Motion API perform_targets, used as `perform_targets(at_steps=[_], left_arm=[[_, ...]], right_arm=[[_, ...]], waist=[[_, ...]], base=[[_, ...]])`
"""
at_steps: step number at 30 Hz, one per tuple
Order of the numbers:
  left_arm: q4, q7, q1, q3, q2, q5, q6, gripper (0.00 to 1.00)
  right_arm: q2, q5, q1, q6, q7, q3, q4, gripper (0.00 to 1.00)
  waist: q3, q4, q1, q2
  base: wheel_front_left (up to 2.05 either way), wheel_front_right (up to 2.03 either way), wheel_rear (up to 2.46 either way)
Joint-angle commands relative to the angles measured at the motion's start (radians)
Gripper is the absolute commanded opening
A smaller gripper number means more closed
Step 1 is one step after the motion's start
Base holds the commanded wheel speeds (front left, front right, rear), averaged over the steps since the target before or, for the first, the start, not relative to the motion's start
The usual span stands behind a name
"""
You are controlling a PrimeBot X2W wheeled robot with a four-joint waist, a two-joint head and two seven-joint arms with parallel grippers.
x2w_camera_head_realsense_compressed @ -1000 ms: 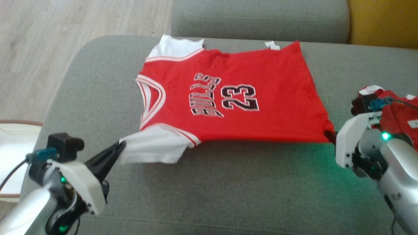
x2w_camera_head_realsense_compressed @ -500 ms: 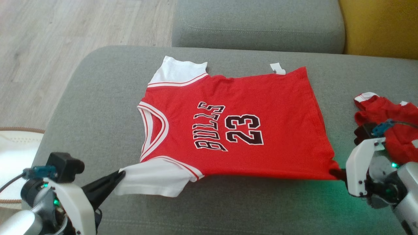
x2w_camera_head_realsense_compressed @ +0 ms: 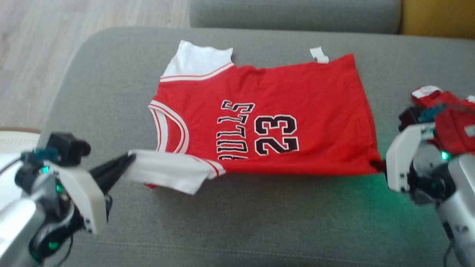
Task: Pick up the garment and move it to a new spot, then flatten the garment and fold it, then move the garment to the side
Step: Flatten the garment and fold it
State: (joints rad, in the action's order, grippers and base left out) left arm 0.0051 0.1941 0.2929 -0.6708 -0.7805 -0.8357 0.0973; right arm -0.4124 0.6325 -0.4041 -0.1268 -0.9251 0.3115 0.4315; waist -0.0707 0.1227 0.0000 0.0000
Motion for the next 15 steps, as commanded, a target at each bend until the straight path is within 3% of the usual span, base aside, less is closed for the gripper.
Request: perform_targets(at_steps=[1,15], left_arm=[[-0.010,0.002,0.082,0.055,-0.035,0.010,0.002,0.00],[0.196,-0.022,0.310,-0.033,0.068,0.040,0.032,0.00]], right_arm=[[-0.006,-0.016,-0.056,-0.004,-0.004,-0.007,-0.034,0.00],[0.070,-0.177,-0.237,-0.004,-0.001,-0.056,0.051,0.00]], waist=[[-0.023,-0.004,0.0000,0.0000],[-0.136,-0.008,0.0000,0.0000]], base=[[0.00,0.00,0.00],[0.00,0.00,0.00]])
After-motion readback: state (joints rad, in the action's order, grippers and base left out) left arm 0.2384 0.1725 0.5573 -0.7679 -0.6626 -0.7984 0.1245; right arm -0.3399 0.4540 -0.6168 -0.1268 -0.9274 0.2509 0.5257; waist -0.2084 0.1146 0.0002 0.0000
